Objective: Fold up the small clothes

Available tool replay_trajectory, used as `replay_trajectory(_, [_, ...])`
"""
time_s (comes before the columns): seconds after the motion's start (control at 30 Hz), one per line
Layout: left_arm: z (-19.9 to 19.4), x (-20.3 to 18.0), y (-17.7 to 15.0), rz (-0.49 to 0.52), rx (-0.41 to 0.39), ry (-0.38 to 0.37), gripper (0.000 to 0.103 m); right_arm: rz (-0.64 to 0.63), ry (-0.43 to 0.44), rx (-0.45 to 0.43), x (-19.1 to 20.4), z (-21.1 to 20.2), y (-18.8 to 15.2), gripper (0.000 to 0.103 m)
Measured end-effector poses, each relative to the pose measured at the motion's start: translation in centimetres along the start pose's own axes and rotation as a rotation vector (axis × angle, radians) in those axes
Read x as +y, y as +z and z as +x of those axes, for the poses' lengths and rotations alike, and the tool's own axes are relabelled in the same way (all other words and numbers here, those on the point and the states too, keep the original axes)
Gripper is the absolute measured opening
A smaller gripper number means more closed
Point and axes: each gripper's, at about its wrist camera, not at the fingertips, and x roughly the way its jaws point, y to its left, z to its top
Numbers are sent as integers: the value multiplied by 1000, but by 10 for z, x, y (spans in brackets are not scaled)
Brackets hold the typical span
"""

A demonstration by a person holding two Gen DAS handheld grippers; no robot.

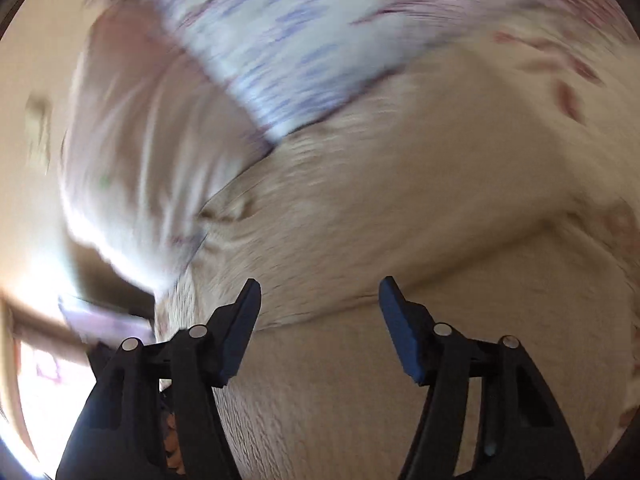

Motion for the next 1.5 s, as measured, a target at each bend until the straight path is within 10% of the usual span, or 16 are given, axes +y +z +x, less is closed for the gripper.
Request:
replay_trajectory(0.33, [30,2,44,-34,19,20,39,247,77,-122,-64,-13,27,40])
replay_trajectory(0.47, [44,-1,59,-24,43,3,6,297,86,-147,-71,-8,29,14])
replay_trajectory(0.63, [37,-24,77,94,-18,-42,6,289,152,-206,-67,-20,20,11])
replay_trajectory(0.87, [50,-15,74,191,23,87,6,215,14,-183,-67,-15,16,11])
replay_trajectory(1.03, [53,-10,65,213,24,126,11,36,-140,-162,-35,-21,10,30])
replay_trajectory(1.17, [29,-8,64,191,-9,83,42,-110,-181,-227,-7,-35,-4,46])
replay_trajectory(1.5, [-78,85,50,-72,-158,52,45,-268,-266,-102,30,20,2,66])
